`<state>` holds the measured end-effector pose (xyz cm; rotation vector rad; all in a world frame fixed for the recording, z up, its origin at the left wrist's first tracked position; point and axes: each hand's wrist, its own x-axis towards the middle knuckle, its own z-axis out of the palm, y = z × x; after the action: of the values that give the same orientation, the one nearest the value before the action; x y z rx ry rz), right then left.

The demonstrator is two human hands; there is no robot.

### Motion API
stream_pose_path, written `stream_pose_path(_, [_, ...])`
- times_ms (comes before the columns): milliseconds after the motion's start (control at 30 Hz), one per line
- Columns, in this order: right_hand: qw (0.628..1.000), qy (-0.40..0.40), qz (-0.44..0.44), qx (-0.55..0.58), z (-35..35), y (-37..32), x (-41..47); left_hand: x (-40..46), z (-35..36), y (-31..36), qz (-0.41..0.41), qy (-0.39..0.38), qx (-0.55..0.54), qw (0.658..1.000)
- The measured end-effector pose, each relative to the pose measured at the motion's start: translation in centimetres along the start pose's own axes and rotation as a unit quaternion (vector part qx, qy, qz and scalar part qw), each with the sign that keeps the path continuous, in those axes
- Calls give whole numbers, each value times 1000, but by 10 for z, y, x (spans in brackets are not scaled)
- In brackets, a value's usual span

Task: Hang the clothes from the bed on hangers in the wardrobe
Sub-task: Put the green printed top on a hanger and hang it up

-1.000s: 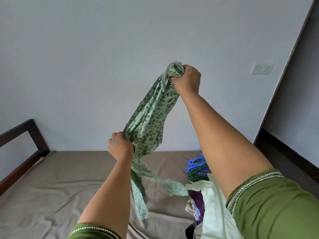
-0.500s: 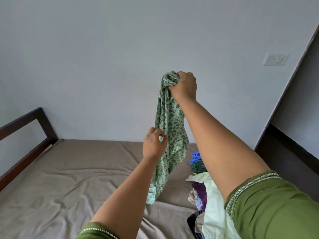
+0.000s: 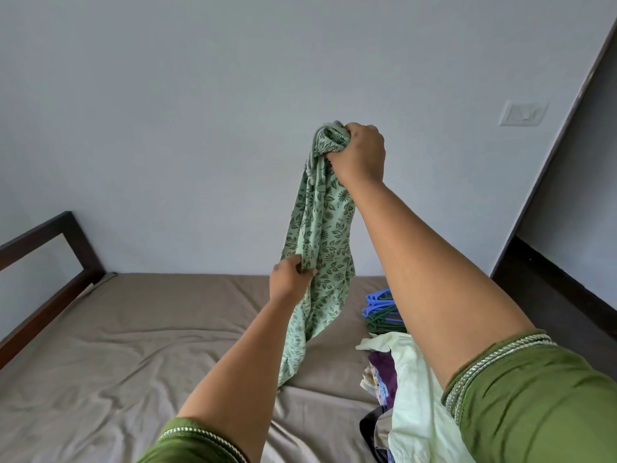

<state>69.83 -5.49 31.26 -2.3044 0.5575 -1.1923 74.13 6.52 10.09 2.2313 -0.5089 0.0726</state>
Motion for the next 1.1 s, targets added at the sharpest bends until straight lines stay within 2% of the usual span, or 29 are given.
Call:
stream_pose_path(67, [1000,2,5,-7,-3,3,1,-4,2,-16,-24,-14,17,999])
stream_pose_path(200, [1000,8,17,5,-8,7,3,-7,-2,-43,-62,55,35,996])
stream_pose_path(267, [1000,14,17,8,-9,7,4,-4,-5,-49,-45,46,50,997])
stream_pose_path(400, [1000,30,6,8,-13,3,8,-1,-5,-45,1,-20,54,998])
stream_pose_path(567, [999,39,2,0,-18,7,12,-1,-6,-41,-40,19,-2,999])
stream_pose_path(633, [999,36,19,-4,-20,17,16,-2,-15,-43,-73,58,-28,995])
stream_pose_path(767, [995,59,79,-5,-21,49,17,3,-51,-40,-123,227,-136,956])
stream_pose_path(800, [993,66,98,0,-20,56,17,7,-60,-37,-107,229,-146,957])
stream_pose_path(833, [991,70,117,8,-19,62,16,11,-68,-34,-79,195,-142,967])
stream_pose_path(933, [984,85,146,55,-16,67,15,15,-74,-35,-15,42,-29,999])
stream_pose_path(967, [983,91,142,67,-15,67,15,14,-73,-38,-7,32,-4,999])
stream_pose_path(1100, [983,121,112,79,-14,67,16,13,-88,-36,32,96,-15,995])
